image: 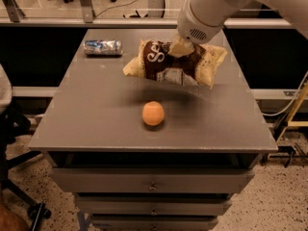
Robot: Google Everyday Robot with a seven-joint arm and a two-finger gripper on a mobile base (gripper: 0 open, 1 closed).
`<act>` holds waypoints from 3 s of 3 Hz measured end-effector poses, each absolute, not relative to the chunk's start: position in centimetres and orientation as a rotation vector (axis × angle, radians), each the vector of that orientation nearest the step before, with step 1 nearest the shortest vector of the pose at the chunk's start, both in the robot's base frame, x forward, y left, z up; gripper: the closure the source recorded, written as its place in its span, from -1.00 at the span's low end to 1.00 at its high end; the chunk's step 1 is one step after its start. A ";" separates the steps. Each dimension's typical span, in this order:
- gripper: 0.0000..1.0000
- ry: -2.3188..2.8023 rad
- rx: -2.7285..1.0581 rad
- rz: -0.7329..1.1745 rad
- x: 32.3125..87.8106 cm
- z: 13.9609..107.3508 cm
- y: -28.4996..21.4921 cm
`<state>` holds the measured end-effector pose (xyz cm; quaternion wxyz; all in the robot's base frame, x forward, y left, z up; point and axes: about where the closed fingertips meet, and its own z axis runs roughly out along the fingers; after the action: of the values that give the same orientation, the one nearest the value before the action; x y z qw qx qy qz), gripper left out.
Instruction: Move brown chip bag near orange
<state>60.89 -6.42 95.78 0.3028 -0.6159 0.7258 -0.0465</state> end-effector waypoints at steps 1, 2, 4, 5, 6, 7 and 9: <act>1.00 1.928 -1.614 -0.105 59.8 95.6 -6.3; 1.00 1.927 -1.601 -0.074 58.5 95.3 -5.8; 1.00 1.943 -1.581 -0.017 57.0 94.7 -5.4; 1.00 1.950 -1.573 0.006 56.2 94.5 -5.1; 1.00 1.956 -1.569 0.034 55.5 94.1 -4.8; 1.00 1.973 -1.554 0.063 55.2 93.2 -5.0; 1.00 2.008 -1.515 0.103 55.0 91.5 -6.0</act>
Offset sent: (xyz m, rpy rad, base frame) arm -0.0313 0.0079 -0.0074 0.0623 0.0165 -0.0075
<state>55.04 -6.01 91.45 0.3067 -0.5728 0.7592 0.0388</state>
